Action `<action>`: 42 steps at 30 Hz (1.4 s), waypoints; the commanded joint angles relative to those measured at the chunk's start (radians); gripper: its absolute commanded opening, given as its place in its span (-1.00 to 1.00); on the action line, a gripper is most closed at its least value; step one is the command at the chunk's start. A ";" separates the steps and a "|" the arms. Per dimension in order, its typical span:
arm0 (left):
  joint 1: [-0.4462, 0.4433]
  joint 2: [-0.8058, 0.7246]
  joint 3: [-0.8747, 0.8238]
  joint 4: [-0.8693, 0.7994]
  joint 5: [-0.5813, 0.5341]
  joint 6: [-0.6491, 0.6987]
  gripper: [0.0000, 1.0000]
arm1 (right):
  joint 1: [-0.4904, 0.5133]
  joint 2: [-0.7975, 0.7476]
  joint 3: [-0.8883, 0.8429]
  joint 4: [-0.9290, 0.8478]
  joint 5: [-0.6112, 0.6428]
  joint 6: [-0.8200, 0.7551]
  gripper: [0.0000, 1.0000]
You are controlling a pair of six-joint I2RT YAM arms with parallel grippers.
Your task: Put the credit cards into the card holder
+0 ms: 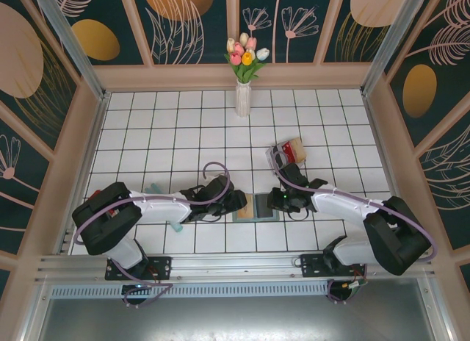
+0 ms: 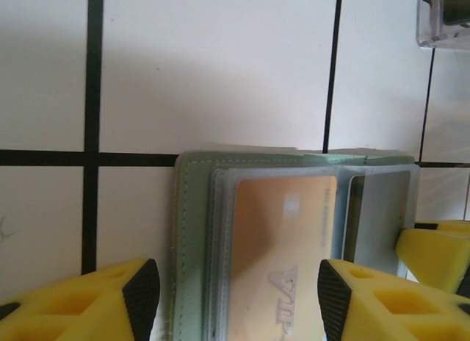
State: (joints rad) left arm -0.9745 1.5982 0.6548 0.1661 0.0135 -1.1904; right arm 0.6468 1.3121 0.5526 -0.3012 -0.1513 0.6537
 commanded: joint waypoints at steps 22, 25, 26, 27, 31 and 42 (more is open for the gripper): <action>0.002 -0.015 -0.011 0.125 0.069 -0.012 -0.29 | 0.017 0.068 -0.049 0.042 0.016 0.006 -0.42; 0.003 -0.024 -0.010 0.125 0.070 -0.005 -0.48 | 0.017 0.067 -0.046 0.051 0.007 0.009 -0.42; 0.002 -0.027 -0.009 0.120 0.065 -0.003 -0.59 | 0.018 0.063 -0.041 0.051 0.000 0.010 -0.42; 0.002 -0.031 -0.009 0.108 0.057 0.001 -0.69 | 0.019 0.054 -0.031 0.048 -0.004 0.011 -0.42; 0.002 -0.050 0.020 -0.021 -0.006 0.038 -0.84 | 0.022 -0.040 0.022 -0.011 0.049 0.016 -0.35; 0.002 -0.056 0.031 -0.060 -0.022 0.060 -0.87 | 0.008 -0.020 0.034 -0.069 0.135 0.018 -0.26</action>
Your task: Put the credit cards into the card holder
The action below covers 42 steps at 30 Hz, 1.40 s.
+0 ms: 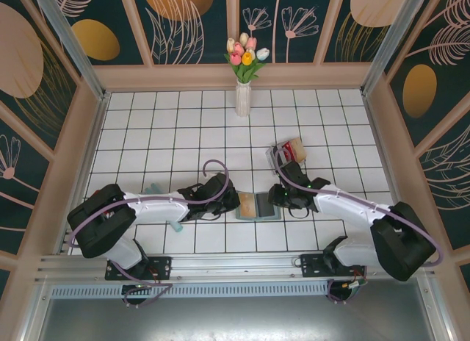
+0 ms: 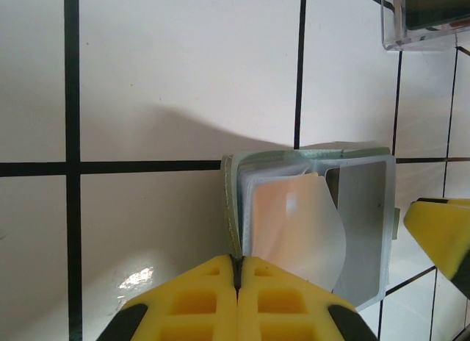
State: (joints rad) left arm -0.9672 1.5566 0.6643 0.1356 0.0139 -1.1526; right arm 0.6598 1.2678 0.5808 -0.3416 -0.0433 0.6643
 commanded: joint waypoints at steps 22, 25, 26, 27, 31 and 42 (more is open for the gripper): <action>-0.005 -0.027 0.043 -0.100 -0.064 0.039 -0.94 | 0.006 0.033 -0.016 -0.089 -0.013 -0.012 -0.31; -0.004 -0.029 0.042 -0.105 -0.069 0.036 -0.95 | 0.003 0.029 -0.030 -0.065 -0.018 -0.011 -0.41; -0.005 -0.030 0.042 -0.109 -0.070 0.035 -0.95 | 0.003 0.034 -0.031 -0.059 -0.031 -0.011 -0.43; -0.005 -0.030 0.044 -0.116 -0.072 0.036 -0.96 | 0.003 0.036 -0.033 -0.053 -0.038 -0.008 -0.50; -0.005 -0.037 0.044 -0.142 -0.095 0.034 -0.99 | 0.003 0.017 -0.046 -0.062 0.006 0.018 -0.66; -0.002 -0.047 0.049 -0.242 -0.152 0.074 -1.00 | -0.040 -0.047 -0.074 -0.106 0.104 0.054 -0.66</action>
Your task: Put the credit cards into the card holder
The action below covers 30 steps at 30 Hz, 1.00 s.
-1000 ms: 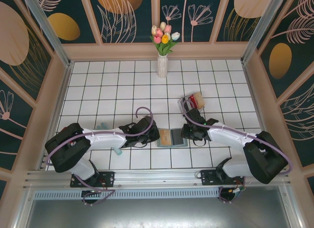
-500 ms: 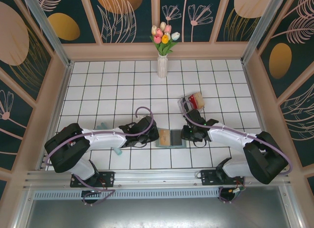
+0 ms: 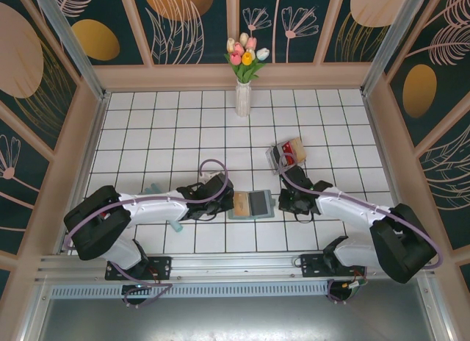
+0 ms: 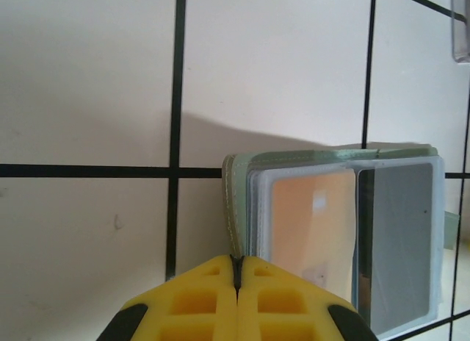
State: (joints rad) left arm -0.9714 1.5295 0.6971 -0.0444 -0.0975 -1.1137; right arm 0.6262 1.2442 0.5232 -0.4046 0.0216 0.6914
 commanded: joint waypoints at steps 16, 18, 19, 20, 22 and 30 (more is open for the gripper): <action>0.111 -0.054 0.129 -0.329 -0.016 0.527 -1.00 | 0.055 -0.067 -0.001 0.273 -0.154 -0.337 -0.30; 0.112 -0.044 0.162 -0.370 0.023 0.623 -1.00 | 0.103 -0.052 -0.030 0.339 -0.148 -0.389 -0.27; 0.111 -0.038 0.174 -0.387 0.025 0.650 -1.00 | 0.117 -0.048 -0.044 0.373 -0.155 -0.404 -0.25; 0.111 -0.026 0.186 -0.406 0.025 0.679 -1.00 | 0.136 -0.043 -0.061 0.415 -0.169 -0.426 -0.25; 0.111 0.000 0.205 -0.448 0.009 0.717 -1.00 | 0.153 -0.033 -0.084 0.465 -0.173 -0.435 -0.22; 0.137 0.014 0.231 -0.505 -0.067 0.776 -1.00 | 0.216 0.035 -0.088 0.485 -0.201 -0.446 -0.17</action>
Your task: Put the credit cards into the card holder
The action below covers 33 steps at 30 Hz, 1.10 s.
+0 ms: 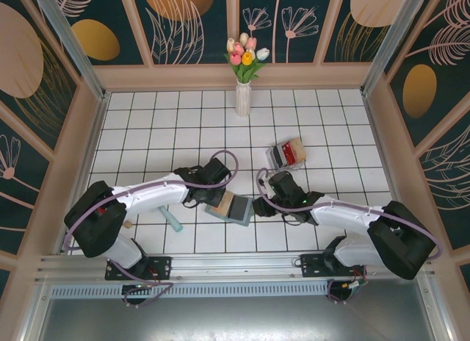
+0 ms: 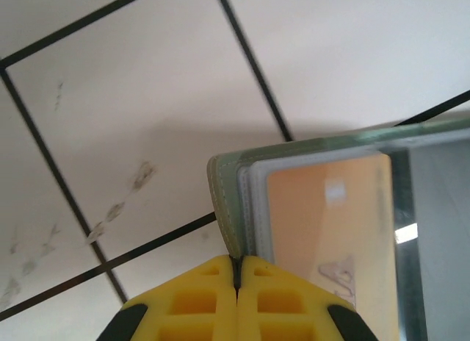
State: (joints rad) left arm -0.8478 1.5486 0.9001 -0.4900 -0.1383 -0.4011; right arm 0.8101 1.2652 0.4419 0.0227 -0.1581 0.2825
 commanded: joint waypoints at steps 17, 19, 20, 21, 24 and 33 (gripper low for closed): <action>0.023 -0.020 0.054 -0.051 -0.018 0.069 -1.00 | 0.145 0.079 0.058 0.044 -0.036 -0.043 -0.14; 0.023 -0.016 0.057 -0.052 -0.021 0.067 -1.00 | 0.155 0.085 0.073 0.020 -0.046 -0.057 -0.13; 0.023 -0.015 0.056 -0.052 -0.022 0.066 -1.00 | 0.157 0.093 0.076 0.014 -0.046 -0.063 -0.13; 0.023 -0.013 0.055 -0.049 -0.022 0.067 -1.00 | 0.159 0.110 0.077 0.011 -0.034 -0.068 -0.13; 0.023 -0.014 0.055 -0.053 -0.026 0.068 -1.00 | 0.163 0.156 0.087 0.003 -0.016 -0.080 -0.13; 0.024 -0.026 0.054 -0.055 -0.055 0.058 -1.00 | 0.224 0.252 0.141 -0.022 0.053 -0.092 -0.41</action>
State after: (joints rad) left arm -0.8288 1.5406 0.9302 -0.5236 -0.1734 -0.3439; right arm 0.9985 1.4715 0.5636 0.0254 -0.1226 0.2081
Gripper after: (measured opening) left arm 0.068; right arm 0.335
